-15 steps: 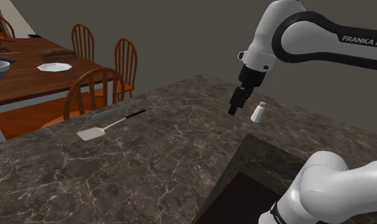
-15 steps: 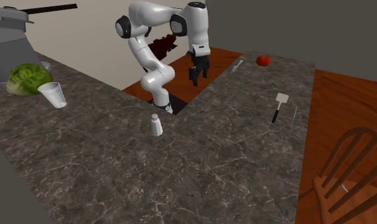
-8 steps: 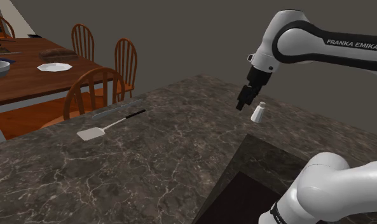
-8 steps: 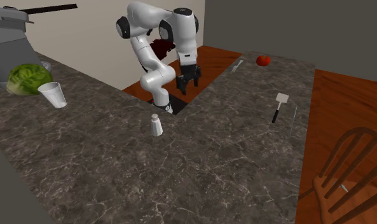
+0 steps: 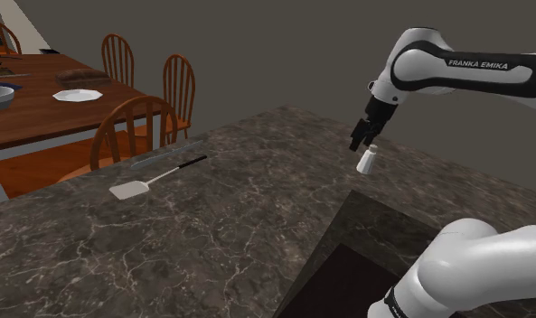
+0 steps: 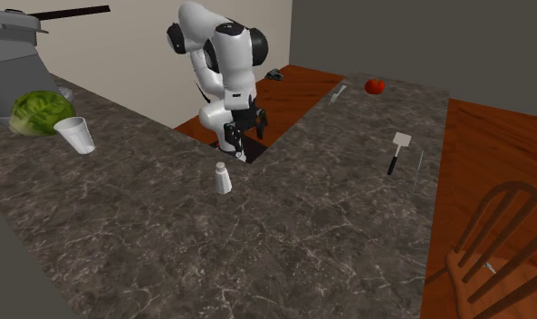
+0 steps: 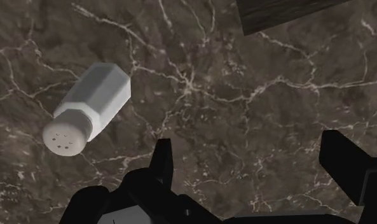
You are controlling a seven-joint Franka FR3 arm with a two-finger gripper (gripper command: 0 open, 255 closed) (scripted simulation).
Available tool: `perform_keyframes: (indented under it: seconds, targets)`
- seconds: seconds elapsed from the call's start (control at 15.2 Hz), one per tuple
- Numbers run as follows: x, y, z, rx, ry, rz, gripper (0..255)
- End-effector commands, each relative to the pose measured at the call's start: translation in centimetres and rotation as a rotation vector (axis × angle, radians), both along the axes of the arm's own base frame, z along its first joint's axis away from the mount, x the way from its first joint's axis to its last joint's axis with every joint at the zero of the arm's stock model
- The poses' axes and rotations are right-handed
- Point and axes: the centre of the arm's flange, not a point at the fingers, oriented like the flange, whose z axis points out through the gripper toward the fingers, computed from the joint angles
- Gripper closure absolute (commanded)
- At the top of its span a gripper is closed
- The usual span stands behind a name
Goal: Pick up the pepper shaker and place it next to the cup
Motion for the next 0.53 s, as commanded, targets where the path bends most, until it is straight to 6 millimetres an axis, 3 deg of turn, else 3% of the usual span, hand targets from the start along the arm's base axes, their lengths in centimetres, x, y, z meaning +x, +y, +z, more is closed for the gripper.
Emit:
perform_keyframes:
  seconds: [0.0,0.46]
  targets:
    - [-0.5,-2.7,-0.2,-0.002,-0.001,-0.031,0]
    - [-2.3,-11.3,-1.4,-0.005,-0.005,-0.135,0]
